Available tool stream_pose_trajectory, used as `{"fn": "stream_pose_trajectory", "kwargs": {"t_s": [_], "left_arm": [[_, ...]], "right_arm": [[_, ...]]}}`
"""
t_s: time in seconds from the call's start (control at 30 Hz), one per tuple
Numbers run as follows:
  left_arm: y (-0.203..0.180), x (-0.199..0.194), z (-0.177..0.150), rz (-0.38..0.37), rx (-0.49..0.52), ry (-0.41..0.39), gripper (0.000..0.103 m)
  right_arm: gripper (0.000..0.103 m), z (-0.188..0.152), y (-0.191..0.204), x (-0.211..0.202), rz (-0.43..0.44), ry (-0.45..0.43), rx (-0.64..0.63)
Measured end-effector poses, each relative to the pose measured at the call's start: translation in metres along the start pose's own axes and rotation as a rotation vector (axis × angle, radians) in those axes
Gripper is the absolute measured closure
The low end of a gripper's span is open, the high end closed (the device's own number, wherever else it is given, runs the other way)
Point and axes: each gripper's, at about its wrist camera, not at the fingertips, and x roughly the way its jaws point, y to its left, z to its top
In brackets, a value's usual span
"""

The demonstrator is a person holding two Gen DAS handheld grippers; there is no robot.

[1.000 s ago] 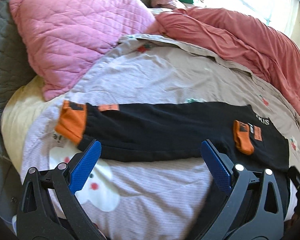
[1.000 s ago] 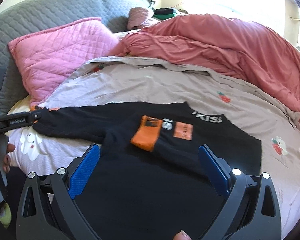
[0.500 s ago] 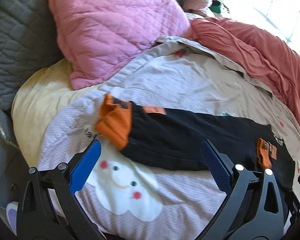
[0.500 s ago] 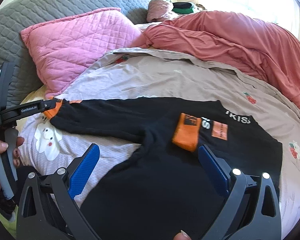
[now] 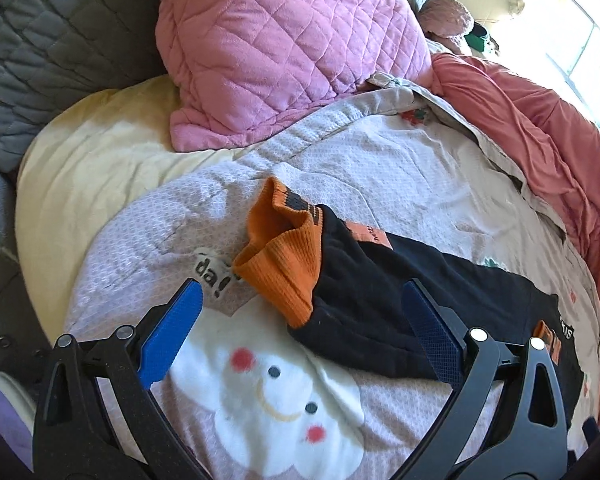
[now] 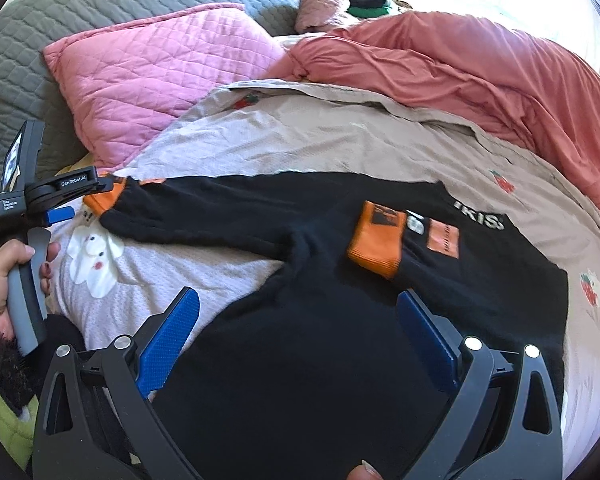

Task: Fold small clothes
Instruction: 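Grasp the orange cuff with the left gripper and lift it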

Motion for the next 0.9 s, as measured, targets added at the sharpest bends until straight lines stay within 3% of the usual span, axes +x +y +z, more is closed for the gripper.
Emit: {"fn": "stream_pose_trajectory", "kwargs": {"t_s": [0.03,0.1,0.13,0.17,0.2,0.23,0.33,0.57,0.7,0.9], "left_arm": [[-0.003,0.005,0.001,0.017,0.008,0.003,0.019],[-0.009,0.009,0.004,0.051,0.034,0.003,0.046],[-0.012,0.011,0.005,0.073,0.052,0.001,0.050],[-0.014,0.014,0.005,0.082,0.064,0.005,0.061],[-0.017,0.018,0.006,0.080,0.074,0.023,0.083],[-0.018,0.020,0.008,0.078,0.075,0.031,0.095],[-0.028,0.007,0.010,0.034,0.102,0.012,0.097],[-0.098,-0.040,0.009,-0.244,0.183,-0.022,0.097],[-0.171,-0.055,-0.012,-0.397,0.313,0.005,0.097],[-0.266,-0.043,-0.063,-0.583,0.521,0.126,0.097]], "right_arm": [[0.005,-0.001,-0.005,-0.001,-0.006,0.000,0.012],[0.005,-0.003,-0.017,-0.004,-0.019,-0.001,0.039],[0.005,-0.004,-0.023,-0.004,-0.024,-0.001,0.052],[0.005,-0.005,-0.029,-0.006,-0.027,-0.004,0.071],[0.005,-0.005,-0.035,-0.008,-0.029,-0.008,0.086],[0.005,-0.006,-0.040,-0.010,-0.032,-0.012,0.101],[0.005,-0.011,-0.059,-0.017,-0.040,-0.025,0.155],[0.005,-0.024,-0.105,-0.033,-0.071,-0.045,0.282],[0.005,-0.035,-0.135,-0.046,-0.120,-0.055,0.343],[0.005,-0.052,-0.167,-0.051,-0.192,-0.038,0.391]]}}
